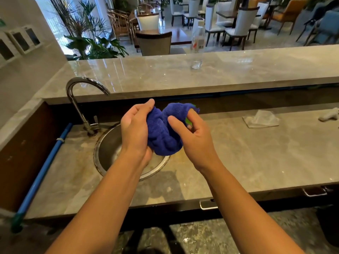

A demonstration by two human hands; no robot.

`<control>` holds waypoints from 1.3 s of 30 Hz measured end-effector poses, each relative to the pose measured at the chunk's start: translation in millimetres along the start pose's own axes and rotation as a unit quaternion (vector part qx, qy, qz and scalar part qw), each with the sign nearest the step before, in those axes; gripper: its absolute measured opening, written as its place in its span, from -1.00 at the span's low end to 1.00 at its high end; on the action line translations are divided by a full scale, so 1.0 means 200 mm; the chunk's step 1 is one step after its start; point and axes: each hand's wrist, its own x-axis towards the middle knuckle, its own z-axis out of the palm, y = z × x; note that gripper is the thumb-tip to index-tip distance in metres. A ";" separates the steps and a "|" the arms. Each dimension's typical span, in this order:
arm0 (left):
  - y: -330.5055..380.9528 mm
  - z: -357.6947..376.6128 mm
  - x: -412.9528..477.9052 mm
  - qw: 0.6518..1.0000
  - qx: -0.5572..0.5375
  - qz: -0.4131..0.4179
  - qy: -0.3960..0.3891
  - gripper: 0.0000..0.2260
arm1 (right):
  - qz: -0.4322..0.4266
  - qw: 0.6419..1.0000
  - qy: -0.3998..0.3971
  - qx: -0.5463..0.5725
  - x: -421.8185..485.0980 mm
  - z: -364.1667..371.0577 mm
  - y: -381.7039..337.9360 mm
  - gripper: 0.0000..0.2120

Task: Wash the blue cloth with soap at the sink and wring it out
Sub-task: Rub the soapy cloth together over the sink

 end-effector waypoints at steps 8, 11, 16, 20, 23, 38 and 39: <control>0.05 -0.04 -0.07 0.978 0.074 0.192 -0.025 -0.96 | -0.093 0.989 0.097 -0.054 0.08 0.14 -0.05 -0.72; 0.04 -0.08 -0.05 0.904 0.264 0.335 -0.029 -0.89 | -0.038 0.988 0.148 -0.039 0.13 0.21 -0.02 -0.66; 0.05 -0.16 0.09 0.916 0.252 0.312 0.033 -0.62 | 0.004 0.991 0.124 -0.053 0.18 0.45 0.03 -0.47; 0.14 -0.38 0.33 0.973 0.189 0.121 0.054 -0.52 | -0.041 0.990 0.117 -0.075 0.24 0.64 0.05 -0.47; 0.16 -0.54 0.45 0.993 0.079 0.005 0.082 -0.61 | -0.096 0.986 0.089 -0.105 0.29 0.80 0.09 -0.50; 0.22 -0.88 0.84 0.975 0.212 0.067 0.021 -0.57 | 0.002 0.980 0.120 -0.160 0.48 1.15 0.33 -0.51; 0.20 -0.89 0.84 0.982 0.186 0.041 0.006 -0.57 | 0.004 0.978 0.139 -0.154 0.49 1.14 0.33 -0.51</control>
